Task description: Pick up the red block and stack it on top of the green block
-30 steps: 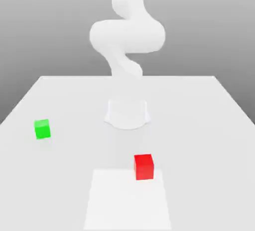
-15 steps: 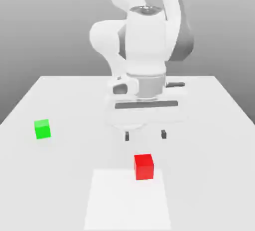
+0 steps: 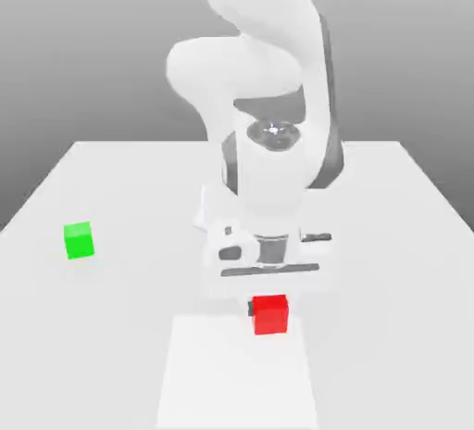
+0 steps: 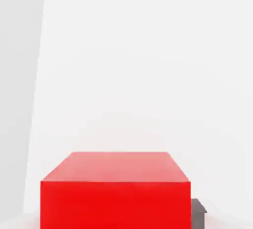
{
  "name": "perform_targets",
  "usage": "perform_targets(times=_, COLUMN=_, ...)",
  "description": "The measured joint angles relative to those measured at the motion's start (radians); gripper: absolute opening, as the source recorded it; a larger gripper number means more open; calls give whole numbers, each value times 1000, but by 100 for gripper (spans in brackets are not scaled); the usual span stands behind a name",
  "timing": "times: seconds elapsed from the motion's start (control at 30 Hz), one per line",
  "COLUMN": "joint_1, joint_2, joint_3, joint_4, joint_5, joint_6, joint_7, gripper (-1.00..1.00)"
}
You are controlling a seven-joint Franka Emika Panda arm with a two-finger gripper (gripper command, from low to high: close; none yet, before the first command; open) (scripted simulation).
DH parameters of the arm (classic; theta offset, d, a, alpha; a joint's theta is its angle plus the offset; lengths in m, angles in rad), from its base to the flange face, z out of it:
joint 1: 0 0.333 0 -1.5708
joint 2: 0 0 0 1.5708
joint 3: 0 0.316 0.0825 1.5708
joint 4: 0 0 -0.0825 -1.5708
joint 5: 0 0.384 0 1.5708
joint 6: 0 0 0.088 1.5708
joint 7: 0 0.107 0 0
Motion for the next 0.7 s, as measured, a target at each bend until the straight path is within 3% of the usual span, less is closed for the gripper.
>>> perform_targets(times=0.23, joint_1=-18, joint_2=-231, joint_3=1, joint_4=-32, joint_5=29, joint_6=-199, joint_7=-18, gripper=-100)
perform_targets(times=0.7, joint_1=-515, joint_2=-347, joint_3=-276, joint_4=-23, joint_5=-141, joint_6=-314, joint_7=123, gripper=-100)
